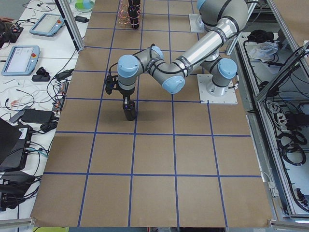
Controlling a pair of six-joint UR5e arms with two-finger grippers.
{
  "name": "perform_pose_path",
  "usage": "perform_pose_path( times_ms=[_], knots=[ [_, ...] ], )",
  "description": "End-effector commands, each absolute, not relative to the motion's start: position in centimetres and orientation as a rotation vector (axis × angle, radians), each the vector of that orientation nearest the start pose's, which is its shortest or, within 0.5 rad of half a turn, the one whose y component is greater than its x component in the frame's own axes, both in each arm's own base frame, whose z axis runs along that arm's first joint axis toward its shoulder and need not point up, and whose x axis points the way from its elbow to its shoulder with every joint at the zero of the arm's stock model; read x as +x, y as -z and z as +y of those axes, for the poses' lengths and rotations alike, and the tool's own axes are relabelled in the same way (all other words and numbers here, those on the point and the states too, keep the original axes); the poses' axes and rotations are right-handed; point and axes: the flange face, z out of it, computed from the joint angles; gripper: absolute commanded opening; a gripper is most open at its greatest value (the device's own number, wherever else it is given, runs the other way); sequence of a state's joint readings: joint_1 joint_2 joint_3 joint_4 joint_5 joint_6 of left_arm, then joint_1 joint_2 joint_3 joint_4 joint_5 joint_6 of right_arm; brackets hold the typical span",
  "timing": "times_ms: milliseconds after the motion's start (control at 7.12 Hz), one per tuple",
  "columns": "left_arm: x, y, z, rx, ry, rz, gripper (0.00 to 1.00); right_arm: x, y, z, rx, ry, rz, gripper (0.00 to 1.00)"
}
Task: Place wine into wine basket
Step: 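Lift the bottle by its neck and swing it upright toward the table center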
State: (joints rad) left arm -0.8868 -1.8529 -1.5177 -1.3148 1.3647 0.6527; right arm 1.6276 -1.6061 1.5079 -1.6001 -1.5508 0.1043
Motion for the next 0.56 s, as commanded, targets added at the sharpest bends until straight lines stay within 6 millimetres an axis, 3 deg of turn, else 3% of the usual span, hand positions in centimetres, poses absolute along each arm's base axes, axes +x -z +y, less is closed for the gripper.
perform_pose_path(
  times_ms=[0,281,421],
  knots=[
    [22.8,-41.2,-56.9,0.011,0.214,3.221,0.00,16.3,-54.0,-47.9,0.072,0.197,3.104,1.00],
    [19.1,-43.9,-57.2,-0.053,0.267,3.208,0.00,16.3,-54.0,-47.8,0.072,0.195,3.105,1.00],
    [14.7,-45.6,-57.6,-0.058,0.295,3.205,0.00,16.3,-54.0,-47.9,0.072,0.197,3.104,1.00]
  ],
)
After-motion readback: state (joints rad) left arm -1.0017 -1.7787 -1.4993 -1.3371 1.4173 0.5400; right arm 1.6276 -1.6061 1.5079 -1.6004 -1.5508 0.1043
